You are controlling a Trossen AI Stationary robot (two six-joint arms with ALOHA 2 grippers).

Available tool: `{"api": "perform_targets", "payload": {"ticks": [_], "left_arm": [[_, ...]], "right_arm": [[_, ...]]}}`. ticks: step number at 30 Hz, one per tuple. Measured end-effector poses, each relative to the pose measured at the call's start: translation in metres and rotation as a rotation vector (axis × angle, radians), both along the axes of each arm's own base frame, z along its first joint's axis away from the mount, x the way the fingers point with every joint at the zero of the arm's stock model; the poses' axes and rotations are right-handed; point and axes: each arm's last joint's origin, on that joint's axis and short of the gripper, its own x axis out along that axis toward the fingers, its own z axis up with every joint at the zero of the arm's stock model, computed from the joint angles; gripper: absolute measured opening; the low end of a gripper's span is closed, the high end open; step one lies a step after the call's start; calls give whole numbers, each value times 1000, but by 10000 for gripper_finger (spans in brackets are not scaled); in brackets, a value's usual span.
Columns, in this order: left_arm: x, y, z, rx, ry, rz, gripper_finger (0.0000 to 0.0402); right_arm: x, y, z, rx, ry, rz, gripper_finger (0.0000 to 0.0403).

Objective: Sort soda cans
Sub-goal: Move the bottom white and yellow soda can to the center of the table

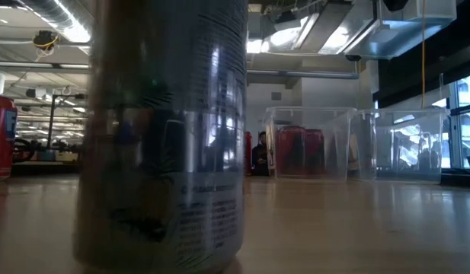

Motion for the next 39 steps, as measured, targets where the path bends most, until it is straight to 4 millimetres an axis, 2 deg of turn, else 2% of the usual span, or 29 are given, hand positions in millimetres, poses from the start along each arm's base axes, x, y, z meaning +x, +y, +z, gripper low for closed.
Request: {"api": "perform_targets", "payload": {"ticks": [5, 10, 17, 21, 27, 33, 39], "left_arm": [[12, 23, 4, 62, -53, 138, 243], [28, 50, 10, 18, -94, 255, 243], [43, 86, 10, -50, -90, 387, 243], [52, 100, 7, -83, -109, 405, 243], [57, 110, 1, -109, -76, 391, 244], [57, 104, 0, -89, -82, 357, 249], [56, 100, 0, -72, -83, 332, 277]], "right_arm": [[1, 3, 4, 51, -25, 86, 287], [1, 4, 2, 69, -1, 105, 287], [2, 1, -12, -12, 60, -50, 287], [5, 2, -18, -51, 74, -96, 287], [6, 2, -24, -85, 103, -120, 287], [6, 1, -25, -89, 108, -123, 287], [6, 1, -25, -73, 106, -127, 287]]}}
